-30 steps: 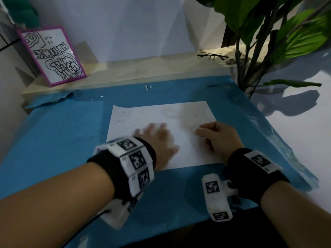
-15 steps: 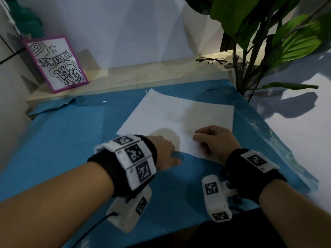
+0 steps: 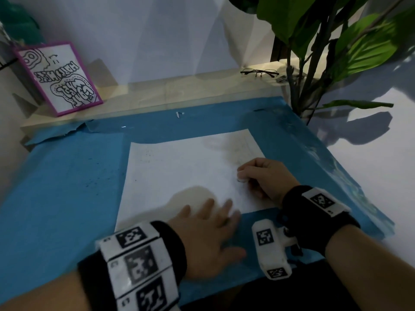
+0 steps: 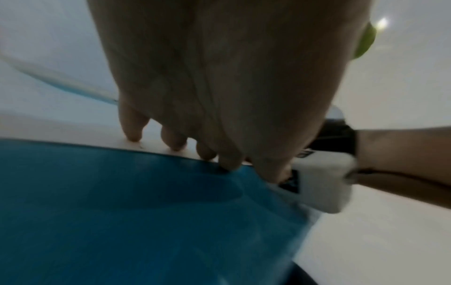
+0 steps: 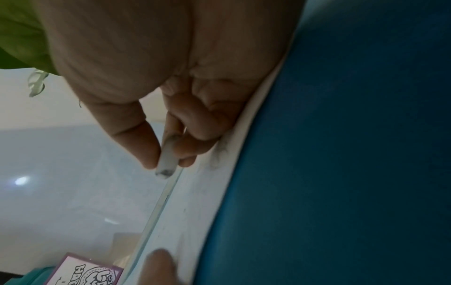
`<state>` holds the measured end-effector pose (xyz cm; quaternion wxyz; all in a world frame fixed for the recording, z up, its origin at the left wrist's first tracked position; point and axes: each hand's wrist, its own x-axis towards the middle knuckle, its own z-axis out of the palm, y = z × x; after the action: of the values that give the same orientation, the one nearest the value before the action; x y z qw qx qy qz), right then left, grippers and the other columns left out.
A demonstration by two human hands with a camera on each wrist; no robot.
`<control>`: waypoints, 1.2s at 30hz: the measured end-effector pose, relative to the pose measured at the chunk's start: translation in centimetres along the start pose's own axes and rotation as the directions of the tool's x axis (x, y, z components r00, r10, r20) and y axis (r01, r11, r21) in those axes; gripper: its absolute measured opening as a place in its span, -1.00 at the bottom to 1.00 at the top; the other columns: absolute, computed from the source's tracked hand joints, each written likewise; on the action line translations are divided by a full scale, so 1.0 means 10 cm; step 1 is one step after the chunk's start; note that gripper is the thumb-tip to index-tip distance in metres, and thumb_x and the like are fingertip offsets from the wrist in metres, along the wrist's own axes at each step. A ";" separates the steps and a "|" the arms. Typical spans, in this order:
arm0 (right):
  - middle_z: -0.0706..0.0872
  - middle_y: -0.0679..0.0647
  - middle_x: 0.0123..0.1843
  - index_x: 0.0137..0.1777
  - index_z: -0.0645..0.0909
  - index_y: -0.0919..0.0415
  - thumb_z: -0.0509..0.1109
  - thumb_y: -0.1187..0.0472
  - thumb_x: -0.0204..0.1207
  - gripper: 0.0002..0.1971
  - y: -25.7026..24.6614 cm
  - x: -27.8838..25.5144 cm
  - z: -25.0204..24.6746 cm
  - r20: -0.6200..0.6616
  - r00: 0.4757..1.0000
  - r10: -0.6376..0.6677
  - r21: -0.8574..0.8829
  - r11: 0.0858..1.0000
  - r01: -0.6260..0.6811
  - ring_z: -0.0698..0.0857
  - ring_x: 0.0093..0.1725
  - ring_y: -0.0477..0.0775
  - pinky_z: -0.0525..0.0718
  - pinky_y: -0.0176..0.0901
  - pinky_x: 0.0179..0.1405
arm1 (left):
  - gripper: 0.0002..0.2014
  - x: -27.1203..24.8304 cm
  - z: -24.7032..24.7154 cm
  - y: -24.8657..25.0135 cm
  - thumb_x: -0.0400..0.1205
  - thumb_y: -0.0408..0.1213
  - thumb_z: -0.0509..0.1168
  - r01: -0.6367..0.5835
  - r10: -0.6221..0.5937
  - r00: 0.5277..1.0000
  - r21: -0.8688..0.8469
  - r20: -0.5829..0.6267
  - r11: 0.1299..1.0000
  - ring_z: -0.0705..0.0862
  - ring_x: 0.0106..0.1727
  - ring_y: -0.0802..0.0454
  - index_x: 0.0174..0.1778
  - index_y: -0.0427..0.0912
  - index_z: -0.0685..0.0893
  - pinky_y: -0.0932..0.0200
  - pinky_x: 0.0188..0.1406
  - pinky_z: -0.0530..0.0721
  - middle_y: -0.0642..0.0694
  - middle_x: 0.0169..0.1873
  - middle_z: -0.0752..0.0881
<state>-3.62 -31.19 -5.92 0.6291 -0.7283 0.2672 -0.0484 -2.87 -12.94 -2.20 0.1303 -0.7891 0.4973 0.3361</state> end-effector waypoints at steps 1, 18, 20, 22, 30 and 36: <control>0.57 0.16 -0.49 -0.36 0.64 0.23 0.44 0.37 0.38 -0.88 -0.01 -0.01 0.01 0.009 1.000 0.002 -0.004 1.000 -0.002 0.40 -0.69 -0.03 0.37 -0.33 -0.68 | -0.39 -0.06 -0.04 0.07 0.70 0.24 -0.21 -0.100 0.100 0.994 -0.005 0.037 0.995 -0.11 0.68 -0.04 0.67 0.13 -0.01 -0.22 0.62 -0.09 0.09 0.68 -0.13; 0.68 -0.05 -0.38 -0.30 0.72 0.15 0.56 0.32 0.31 -0.92 -0.06 -0.15 0.08 0.078 0.990 -0.114 -0.334 0.933 0.134 0.57 -0.39 -0.19 0.55 -0.42 -0.39 | 0.08 0.50 -0.49 -0.53 0.42 0.33 0.36 0.197 -0.206 0.977 -0.125 -0.062 0.972 -0.31 0.65 -0.19 0.62 0.26 -0.30 -0.30 0.60 -0.20 -0.04 0.64 -0.36; 0.68 -0.05 -0.41 -0.28 0.75 0.23 0.57 0.32 0.28 -0.94 -0.12 -0.17 0.06 0.170 0.983 -0.067 -0.423 0.896 0.134 0.57 -0.39 -0.17 0.55 -0.32 -0.32 | 0.10 0.49 -0.51 -0.52 0.40 0.34 0.36 0.203 -0.209 0.977 -0.115 -0.050 0.973 -0.32 0.65 -0.19 0.61 0.26 -0.31 -0.30 0.58 -0.21 -0.05 0.64 -0.38; 0.70 -0.04 -0.39 -0.25 0.77 0.23 0.59 0.30 0.26 -0.92 -0.18 -0.15 0.04 0.226 0.974 -0.020 -0.480 0.868 0.129 0.59 -0.35 -0.14 0.58 -0.25 -0.25 | 0.11 0.50 -0.50 -0.52 0.39 0.36 0.36 0.213 -0.218 0.975 -0.106 -0.043 0.971 -0.33 0.65 -0.19 0.61 0.28 -0.31 -0.30 0.56 -0.21 -0.04 0.64 -0.38; 0.69 -0.07 -0.40 -0.45 0.69 0.08 0.59 0.23 0.25 -0.85 -0.25 -0.17 0.04 0.282 0.959 0.020 -0.576 0.803 0.152 0.58 -0.35 -0.15 0.57 -0.22 -0.19 | 0.11 0.51 -0.52 -0.48 0.40 0.38 0.33 0.235 -0.236 0.971 -0.033 -0.038 0.972 -0.32 0.65 -0.24 0.61 0.26 -0.35 -0.32 0.56 -0.17 -0.09 0.63 -0.39; 0.68 -0.08 -0.43 -0.42 0.69 0.09 0.59 0.24 0.27 -0.86 -0.21 -0.15 0.05 0.204 0.977 -0.060 -0.514 0.843 0.159 0.58 -0.39 -0.17 0.56 -0.24 -0.25 | 0.15 0.50 -0.50 -0.45 0.42 0.35 0.34 0.242 -0.240 0.970 0.052 -0.046 0.969 -0.32 0.64 -0.27 0.60 0.18 -0.42 -0.26 0.58 -0.15 -0.14 0.63 -0.41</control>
<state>-4.02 -29.88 -3.66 0.4227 -0.8883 0.1701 0.0570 4.44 -17.01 -2.35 0.1830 -0.8461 0.4095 0.2879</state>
